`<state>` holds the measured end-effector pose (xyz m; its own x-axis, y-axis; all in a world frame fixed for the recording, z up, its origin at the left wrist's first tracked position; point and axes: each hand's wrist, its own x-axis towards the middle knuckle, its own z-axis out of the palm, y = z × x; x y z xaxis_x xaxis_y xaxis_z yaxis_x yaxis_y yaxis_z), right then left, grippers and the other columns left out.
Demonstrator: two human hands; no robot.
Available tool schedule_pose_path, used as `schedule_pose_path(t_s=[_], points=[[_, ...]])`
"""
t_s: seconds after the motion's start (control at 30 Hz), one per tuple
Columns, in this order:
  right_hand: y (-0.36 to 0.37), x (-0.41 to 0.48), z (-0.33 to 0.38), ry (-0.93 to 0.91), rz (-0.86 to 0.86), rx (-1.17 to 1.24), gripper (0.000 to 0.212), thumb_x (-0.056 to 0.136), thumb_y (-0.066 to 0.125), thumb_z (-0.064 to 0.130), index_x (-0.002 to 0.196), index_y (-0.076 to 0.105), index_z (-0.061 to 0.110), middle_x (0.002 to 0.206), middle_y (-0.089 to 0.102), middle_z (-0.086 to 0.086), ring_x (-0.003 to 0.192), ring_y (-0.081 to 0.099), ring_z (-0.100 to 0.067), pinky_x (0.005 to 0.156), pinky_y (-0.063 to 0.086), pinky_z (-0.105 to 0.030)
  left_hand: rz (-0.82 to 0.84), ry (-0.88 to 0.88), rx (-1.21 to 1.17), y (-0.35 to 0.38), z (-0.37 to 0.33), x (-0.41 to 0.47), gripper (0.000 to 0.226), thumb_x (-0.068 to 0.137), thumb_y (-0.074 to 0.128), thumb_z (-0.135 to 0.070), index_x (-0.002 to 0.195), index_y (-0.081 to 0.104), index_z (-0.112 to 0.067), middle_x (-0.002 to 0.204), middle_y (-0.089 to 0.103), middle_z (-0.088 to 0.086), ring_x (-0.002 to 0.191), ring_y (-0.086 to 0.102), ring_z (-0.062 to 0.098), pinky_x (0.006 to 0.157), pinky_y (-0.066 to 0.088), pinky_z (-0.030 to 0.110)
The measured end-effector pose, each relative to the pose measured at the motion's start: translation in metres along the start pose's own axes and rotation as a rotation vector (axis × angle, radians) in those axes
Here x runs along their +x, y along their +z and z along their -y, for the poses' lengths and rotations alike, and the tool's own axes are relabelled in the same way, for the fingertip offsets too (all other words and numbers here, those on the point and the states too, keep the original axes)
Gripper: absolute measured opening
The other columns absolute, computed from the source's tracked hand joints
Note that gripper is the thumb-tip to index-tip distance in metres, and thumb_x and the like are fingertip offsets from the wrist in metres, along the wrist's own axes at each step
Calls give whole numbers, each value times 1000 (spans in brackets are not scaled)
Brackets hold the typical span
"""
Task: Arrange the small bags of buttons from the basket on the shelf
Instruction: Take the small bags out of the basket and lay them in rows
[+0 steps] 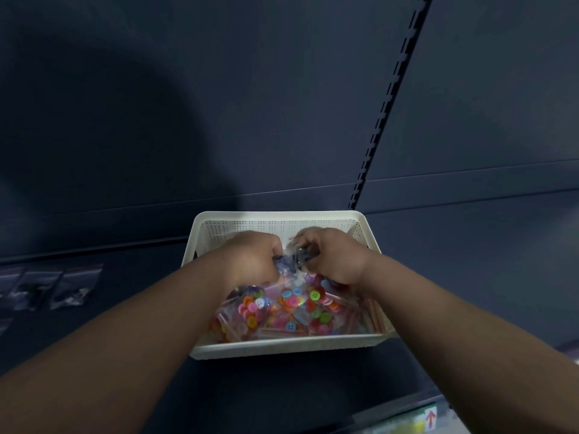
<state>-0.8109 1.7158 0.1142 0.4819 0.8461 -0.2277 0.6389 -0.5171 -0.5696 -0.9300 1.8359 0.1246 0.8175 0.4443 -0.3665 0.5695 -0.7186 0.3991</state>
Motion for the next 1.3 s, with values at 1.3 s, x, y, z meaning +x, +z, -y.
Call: schedule_pose_path(t_s=[1.3], points=[[-18,-34,62,167,-55,868,30,85,54,-6,101,58,19,77,62,-5,62,59,-15,53,41,-25,-101,-175,-1198,-43,12,-56,11,90,59,-11,84,55,-18,111,62,11,93,66,25,72,52,41]])
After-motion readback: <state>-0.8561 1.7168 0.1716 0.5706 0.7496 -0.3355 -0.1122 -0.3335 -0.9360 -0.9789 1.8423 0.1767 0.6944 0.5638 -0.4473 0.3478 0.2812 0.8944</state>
